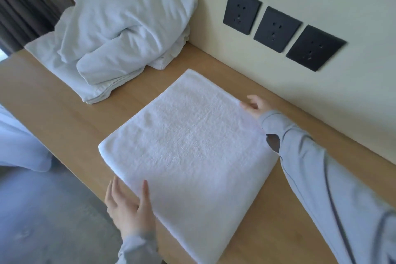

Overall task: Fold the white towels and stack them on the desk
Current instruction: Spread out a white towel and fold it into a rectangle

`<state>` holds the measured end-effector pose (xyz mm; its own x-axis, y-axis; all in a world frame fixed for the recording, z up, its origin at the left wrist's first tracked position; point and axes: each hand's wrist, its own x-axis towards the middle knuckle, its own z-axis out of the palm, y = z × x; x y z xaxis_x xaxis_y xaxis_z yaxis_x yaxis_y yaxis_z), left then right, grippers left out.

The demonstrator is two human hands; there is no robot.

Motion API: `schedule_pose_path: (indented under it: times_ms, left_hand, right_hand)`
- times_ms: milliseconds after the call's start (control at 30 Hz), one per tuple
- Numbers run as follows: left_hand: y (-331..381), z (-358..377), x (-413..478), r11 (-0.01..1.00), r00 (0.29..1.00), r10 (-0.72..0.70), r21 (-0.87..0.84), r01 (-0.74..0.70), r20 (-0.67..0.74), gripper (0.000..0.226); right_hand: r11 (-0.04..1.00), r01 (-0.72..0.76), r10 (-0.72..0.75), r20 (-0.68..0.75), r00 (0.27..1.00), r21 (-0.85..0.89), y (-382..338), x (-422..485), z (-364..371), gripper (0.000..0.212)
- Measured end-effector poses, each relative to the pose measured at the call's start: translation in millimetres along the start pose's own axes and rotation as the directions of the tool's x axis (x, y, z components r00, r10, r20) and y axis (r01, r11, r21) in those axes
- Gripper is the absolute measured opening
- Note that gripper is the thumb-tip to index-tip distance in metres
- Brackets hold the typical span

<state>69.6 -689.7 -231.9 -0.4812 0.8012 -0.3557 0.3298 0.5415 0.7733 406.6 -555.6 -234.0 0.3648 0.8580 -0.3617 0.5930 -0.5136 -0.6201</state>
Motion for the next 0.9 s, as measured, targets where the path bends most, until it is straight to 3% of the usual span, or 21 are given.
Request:
schedule_pose_path:
  times_ms: [67, 100, 133, 233, 333, 433, 533, 600, 633, 700, 800, 900]
  left_hand:
    - [5, -4, 18, 0.937, 0.942, -0.336, -0.105, 0.333, -0.014, 0.06]
    - [3, -4, 25, 0.904, 0.916, -0.401, -0.15, 0.401, 0.028, 0.048]
    - [1, -1, 28, 0.877, 0.896, -0.435, -0.185, 0.444, 0.088, 0.035]
    - [-2, 9, 31, 0.846, 0.875, -0.448, -0.23, 0.481, 0.184, 0.05]
    - [1, 18, 32, 0.822, 0.865, -0.457, -0.274, 0.5, 0.207, 0.037]
    - [3, 20, 28, 0.879, 0.937, -0.325, -0.325, 0.35, 0.132, 0.028]
    - [7, 15, 31, 0.946, 0.982, -0.164, -0.267, 0.183, 0.09, 0.024]
    - [19, 9, 40, 0.982, 0.994, -0.063, -0.174, 0.079, 0.094, 0.03]
    - [28, 5, 46, 0.99, 0.995, -0.008, -0.138, 0.021, 0.097, 0.032]
    - [51, -2, 60, 0.99, 0.985, 0.115, -0.09, -0.104, 0.127, 0.039]
    - [94, -2, 85, 0.961, 0.926, 0.274, -0.033, -0.275, 0.261, 0.041]
    - [133, 21, 109, 0.914, 0.833, 0.355, 0.031, -0.405, 0.425, 0.038]
  right_hand:
    - [0.996, -0.044, 0.049, 0.067, 0.997, -0.077, -14, 13, 8, 0.064]
    - [0.988, -0.069, 0.083, 0.097, 0.992, -0.135, -19, 19, 10, 0.068]
    - [0.978, -0.098, 0.122, 0.126, 0.985, -0.183, -23, 24, 12, 0.073]
    - [0.962, -0.155, 0.198, 0.181, 0.963, -0.224, -31, 34, 13, 0.09]
    - [0.929, -0.181, 0.262, 0.228, 0.938, -0.323, -33, 41, 9, 0.1]
    - [0.923, -0.168, 0.267, 0.262, 0.928, -0.346, -33, 43, 1, 0.103]
    - [0.96, -0.135, 0.2, 0.265, 0.943, -0.243, -31, 29, -11, 0.1]
    - [0.982, -0.138, 0.166, 0.234, 0.958, -0.131, -26, 7, -22, 0.088]
    - [0.989, -0.128, 0.139, 0.203, 0.969, -0.07, -21, -7, -29, 0.072]
    - [0.993, -0.105, 0.098, 0.115, 0.989, 0.057, -8, -44, -39, 0.039]
    - [0.963, -0.156, 0.186, -0.122, 0.975, 0.22, 11, -110, -47, 0.036]
    - [0.878, -0.192, 0.334, -0.272, 0.903, 0.439, 30, -175, -36, 0.032]
